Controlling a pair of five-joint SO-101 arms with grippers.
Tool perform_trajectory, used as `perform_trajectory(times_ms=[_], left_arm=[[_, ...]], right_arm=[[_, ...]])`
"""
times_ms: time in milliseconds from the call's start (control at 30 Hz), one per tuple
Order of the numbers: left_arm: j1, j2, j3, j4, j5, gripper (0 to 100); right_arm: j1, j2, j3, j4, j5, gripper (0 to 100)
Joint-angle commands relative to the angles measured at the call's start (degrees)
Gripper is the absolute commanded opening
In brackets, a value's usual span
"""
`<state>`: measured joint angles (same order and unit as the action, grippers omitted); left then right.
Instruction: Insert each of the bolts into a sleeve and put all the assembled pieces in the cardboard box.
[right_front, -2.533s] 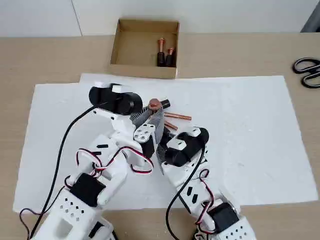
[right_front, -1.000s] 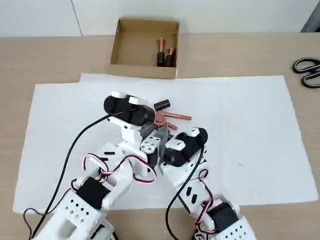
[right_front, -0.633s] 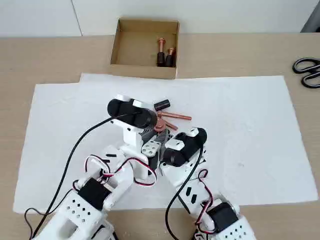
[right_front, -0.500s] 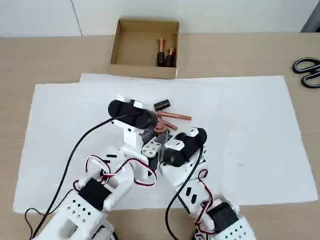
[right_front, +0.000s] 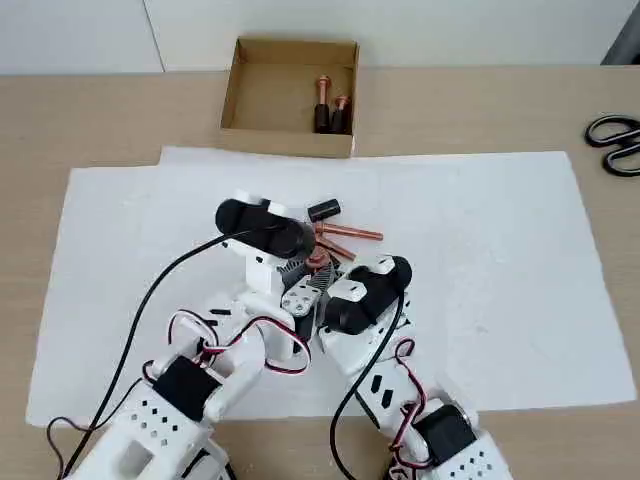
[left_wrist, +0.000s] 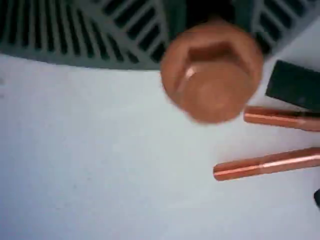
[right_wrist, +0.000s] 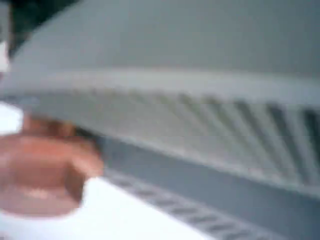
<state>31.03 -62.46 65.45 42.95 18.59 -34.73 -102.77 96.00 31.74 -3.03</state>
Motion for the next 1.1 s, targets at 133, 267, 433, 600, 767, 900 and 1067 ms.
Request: perform_trajectory(times_ms=[133,267,433,600,767,900,1067], left_arm=[[-0.26,-0.26,-2.33,5.01,-1.85,15],[-0.26,-0.35,-3.30,8.00,-1.93,15],[-0.26,-0.35,-9.89,14.59,-1.93,16],[-0.35,-0.35,-17.36,20.75,-1.93,16],[-4.04,-0.35,-21.41,24.09,-2.73,16],[-11.87,-0.35,-24.57,26.99,-11.43,16],[-24.26,-0.26,-22.64,27.08,-22.07,16]], right_arm=[[0.04,-0.40,0.44,-1.19,-0.53,0.4],[0.04,-0.40,0.44,-1.19,-0.53,0.4],[0.13,-0.40,0.44,-1.19,-0.53,0.4],[0.13,-0.40,0.44,-1.19,-0.53,0.4],[0.22,-0.40,0.44,-1.19,-0.53,0.4],[0.31,-0.40,0.44,-1.19,-0.53,0.4],[0.40,-0.22,0.44,-1.19,-0.26,0.4]])
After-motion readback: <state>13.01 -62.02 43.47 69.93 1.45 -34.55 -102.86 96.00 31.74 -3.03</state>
